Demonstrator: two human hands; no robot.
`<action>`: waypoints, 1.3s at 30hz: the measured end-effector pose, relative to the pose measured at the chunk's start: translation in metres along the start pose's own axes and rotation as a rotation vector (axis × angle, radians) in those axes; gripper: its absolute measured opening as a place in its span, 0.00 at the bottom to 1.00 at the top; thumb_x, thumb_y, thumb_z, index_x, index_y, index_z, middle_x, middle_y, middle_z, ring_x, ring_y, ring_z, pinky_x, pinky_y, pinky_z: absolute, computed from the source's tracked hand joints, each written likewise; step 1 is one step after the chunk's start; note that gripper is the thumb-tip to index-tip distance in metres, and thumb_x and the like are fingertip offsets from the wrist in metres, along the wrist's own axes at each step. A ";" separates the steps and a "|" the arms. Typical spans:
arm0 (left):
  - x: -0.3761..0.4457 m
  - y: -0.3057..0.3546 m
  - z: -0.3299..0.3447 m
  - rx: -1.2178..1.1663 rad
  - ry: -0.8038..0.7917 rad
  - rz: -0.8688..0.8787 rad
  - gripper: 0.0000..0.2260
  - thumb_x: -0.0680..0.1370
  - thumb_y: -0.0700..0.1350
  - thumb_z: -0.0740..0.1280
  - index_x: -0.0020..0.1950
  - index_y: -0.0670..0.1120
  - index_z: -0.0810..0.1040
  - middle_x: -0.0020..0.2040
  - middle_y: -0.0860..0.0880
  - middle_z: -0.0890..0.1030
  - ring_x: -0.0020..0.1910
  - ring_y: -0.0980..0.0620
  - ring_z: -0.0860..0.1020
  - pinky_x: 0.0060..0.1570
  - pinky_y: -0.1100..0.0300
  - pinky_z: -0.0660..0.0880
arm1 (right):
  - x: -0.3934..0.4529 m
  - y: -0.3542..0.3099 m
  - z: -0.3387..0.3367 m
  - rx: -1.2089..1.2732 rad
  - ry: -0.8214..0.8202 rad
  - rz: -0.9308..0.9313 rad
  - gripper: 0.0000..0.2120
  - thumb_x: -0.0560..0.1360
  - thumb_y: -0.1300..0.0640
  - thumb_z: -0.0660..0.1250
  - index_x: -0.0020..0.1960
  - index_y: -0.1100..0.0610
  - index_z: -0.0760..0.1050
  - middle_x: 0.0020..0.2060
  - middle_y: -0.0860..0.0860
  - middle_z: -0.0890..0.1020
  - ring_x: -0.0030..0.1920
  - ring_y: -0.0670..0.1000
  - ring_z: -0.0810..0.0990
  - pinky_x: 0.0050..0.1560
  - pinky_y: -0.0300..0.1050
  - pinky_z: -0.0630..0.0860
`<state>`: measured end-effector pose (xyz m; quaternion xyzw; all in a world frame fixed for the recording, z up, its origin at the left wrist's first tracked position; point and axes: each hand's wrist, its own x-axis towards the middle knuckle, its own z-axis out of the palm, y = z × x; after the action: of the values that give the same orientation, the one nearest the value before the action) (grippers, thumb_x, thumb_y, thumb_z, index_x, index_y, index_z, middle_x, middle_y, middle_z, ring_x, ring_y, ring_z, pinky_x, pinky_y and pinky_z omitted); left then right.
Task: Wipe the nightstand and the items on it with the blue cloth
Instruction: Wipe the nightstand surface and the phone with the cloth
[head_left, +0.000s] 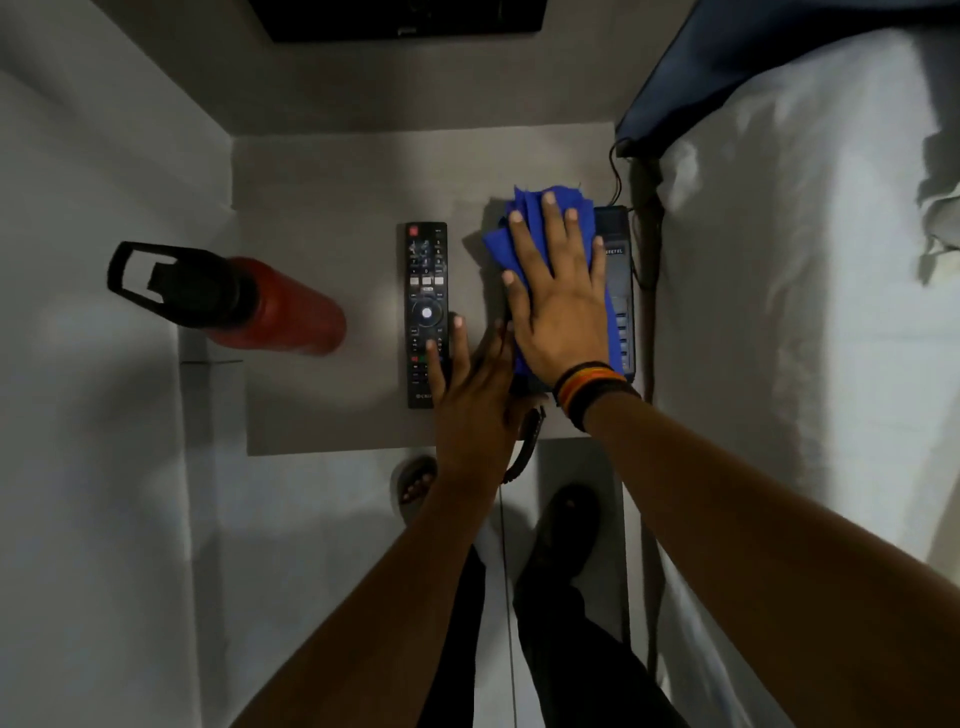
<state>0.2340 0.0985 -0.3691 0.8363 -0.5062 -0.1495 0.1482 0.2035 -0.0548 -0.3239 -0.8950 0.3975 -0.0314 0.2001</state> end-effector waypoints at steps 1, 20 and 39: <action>-0.002 0.000 0.001 0.006 0.030 0.009 0.31 0.84 0.64 0.58 0.82 0.46 0.68 0.82 0.48 0.67 0.84 0.33 0.55 0.81 0.33 0.42 | -0.014 0.002 0.002 0.018 -0.006 -0.029 0.27 0.84 0.46 0.51 0.81 0.49 0.53 0.82 0.54 0.51 0.81 0.58 0.47 0.79 0.64 0.45; 0.004 0.002 -0.021 0.109 -0.091 -0.026 0.40 0.79 0.72 0.49 0.84 0.48 0.60 0.84 0.48 0.62 0.85 0.36 0.47 0.79 0.32 0.36 | -0.037 0.029 -0.088 0.474 0.109 0.214 0.43 0.77 0.68 0.60 0.80 0.41 0.42 0.73 0.49 0.69 0.55 0.45 0.79 0.61 0.36 0.73; 0.007 0.002 -0.026 0.218 -0.147 0.001 0.42 0.79 0.72 0.58 0.85 0.48 0.58 0.86 0.49 0.58 0.85 0.37 0.48 0.79 0.31 0.37 | -0.138 0.039 -0.022 0.122 -0.267 0.155 0.45 0.72 0.78 0.57 0.81 0.50 0.49 0.79 0.45 0.43 0.79 0.51 0.37 0.80 0.57 0.45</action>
<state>0.2457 0.0942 -0.3452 0.8339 -0.5295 -0.1544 0.0192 0.0778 0.0140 -0.3042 -0.8440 0.4328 0.0795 0.3067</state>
